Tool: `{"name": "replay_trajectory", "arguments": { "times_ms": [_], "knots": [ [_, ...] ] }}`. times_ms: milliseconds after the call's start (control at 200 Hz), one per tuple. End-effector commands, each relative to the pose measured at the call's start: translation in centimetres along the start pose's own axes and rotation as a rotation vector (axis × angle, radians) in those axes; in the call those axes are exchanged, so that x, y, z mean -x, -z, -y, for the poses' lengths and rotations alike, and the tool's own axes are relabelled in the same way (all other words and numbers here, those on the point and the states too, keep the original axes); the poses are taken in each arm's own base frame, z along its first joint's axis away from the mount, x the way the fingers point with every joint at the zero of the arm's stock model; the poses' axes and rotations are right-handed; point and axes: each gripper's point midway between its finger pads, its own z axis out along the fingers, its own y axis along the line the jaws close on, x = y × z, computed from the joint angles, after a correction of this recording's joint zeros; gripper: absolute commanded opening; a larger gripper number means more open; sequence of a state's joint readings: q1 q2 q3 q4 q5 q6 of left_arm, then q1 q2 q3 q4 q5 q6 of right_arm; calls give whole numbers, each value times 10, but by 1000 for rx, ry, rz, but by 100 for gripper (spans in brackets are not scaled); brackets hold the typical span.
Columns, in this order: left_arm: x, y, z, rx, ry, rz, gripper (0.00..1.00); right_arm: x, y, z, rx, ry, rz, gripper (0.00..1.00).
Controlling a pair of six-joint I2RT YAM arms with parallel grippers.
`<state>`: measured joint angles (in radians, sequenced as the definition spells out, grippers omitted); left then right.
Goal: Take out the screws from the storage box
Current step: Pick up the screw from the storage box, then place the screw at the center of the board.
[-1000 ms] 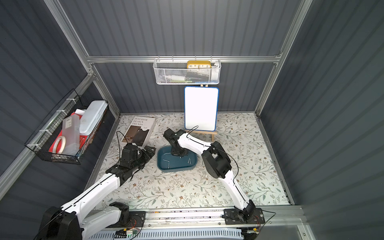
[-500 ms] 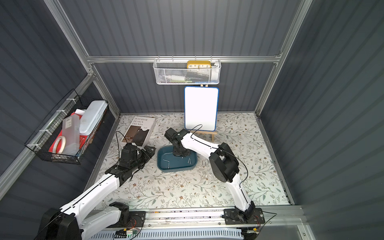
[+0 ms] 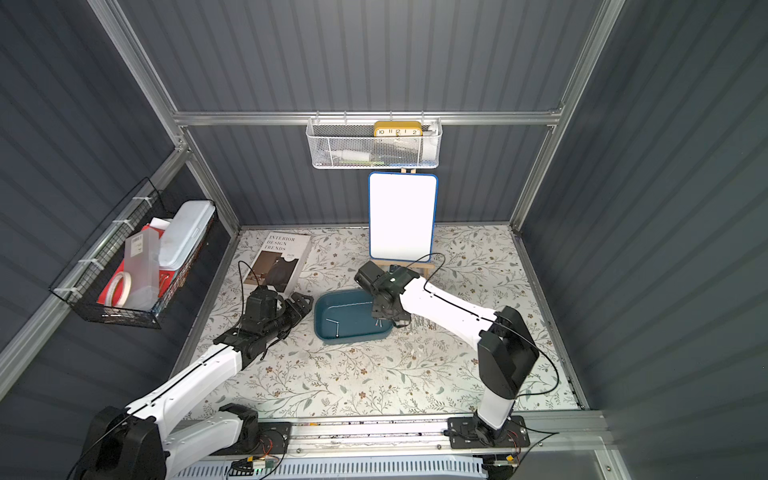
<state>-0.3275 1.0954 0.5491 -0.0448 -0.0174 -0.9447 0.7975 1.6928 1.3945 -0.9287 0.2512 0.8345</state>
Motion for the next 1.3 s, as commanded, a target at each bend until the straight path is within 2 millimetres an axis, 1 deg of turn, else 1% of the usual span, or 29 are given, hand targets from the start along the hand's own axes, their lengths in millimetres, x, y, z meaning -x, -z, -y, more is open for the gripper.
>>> {"name": "replay_trajectory", "arguments": {
  "times_ms": [0, 120, 205, 280, 350, 425, 690, 810, 931, 1036, 1106, 1226, 1296],
  "knots": [
    [1, -3, 9, -26, -39, -17, 92, -6, -1, 30, -53, -13, 20, 2],
    [3, -10, 9, -11, -53, -20, 92, -21, -7, 59, -97, -24, 9, 2],
    [6, -16, 11, -9, -71, -20, 92, -33, -20, 76, -106, -31, 4, 2],
    [7, -20, 9, 14, -73, -21, 92, -41, -31, 87, -115, -44, -10, 2],
    [4, -24, 7, 12, -63, -31, 92, -48, -43, 95, -120, -62, -33, 2],
    [2, -27, 7, 6, -56, -41, 92, -52, -55, 100, -126, -58, -66, 2],
    [7, -33, 6, 37, -71, -36, 92, -53, -85, 97, -170, 29, -94, 4],
    [6, -34, 6, 37, -59, -40, 92, -57, -99, 97, -186, 45, -127, 6],
    [7, -32, 7, 35, -49, -39, 92, -62, -106, 97, -197, 59, -154, 10],
    [7, -29, 9, 24, -39, -37, 92, -60, -101, 97, -198, 58, -158, 16],
    [7, -27, 10, 18, -35, -36, 92, -55, -90, 97, -190, 53, -144, 21],
    [8, -25, 12, 14, -29, -35, 92, -38, -60, 90, -147, 44, -99, 32],
    [8, -22, 14, 5, -23, -34, 92, -25, -37, 84, -119, 33, -68, 33]
  ]
}}
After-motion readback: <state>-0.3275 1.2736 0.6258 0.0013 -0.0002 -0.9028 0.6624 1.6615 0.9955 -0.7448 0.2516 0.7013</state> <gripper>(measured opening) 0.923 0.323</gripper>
